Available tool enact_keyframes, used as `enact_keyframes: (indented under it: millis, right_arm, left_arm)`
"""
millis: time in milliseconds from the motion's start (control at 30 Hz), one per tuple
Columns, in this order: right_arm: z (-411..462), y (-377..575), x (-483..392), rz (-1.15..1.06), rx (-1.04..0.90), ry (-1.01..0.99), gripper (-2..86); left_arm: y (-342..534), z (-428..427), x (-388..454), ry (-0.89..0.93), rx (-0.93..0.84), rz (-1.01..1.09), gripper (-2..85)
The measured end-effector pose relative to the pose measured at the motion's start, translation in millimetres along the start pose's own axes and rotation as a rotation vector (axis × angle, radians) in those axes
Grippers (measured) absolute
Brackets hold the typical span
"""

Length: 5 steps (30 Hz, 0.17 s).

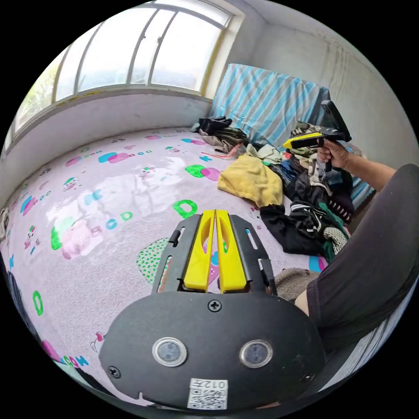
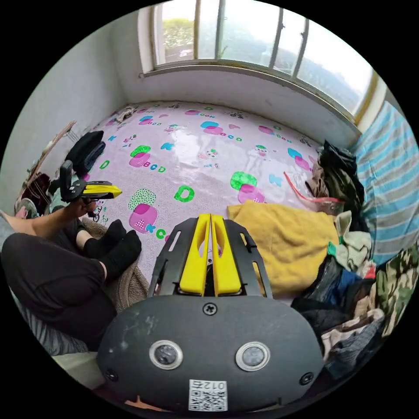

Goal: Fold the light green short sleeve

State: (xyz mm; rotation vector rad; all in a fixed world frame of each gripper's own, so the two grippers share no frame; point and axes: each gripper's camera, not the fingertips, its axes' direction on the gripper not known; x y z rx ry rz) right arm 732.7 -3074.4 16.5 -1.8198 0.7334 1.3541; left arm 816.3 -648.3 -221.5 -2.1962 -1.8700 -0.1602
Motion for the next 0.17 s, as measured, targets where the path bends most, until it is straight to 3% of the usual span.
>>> enact_keyframes:
  millis: [167]
  right_arm:
    - [-11.4, 219.0, 32.4, 0.431, 0.021, -0.015, -0.6]
  left_arm:
    - [-50.5, 74.8, 48.4, 0.184, -0.147, 0.2, 0.6]
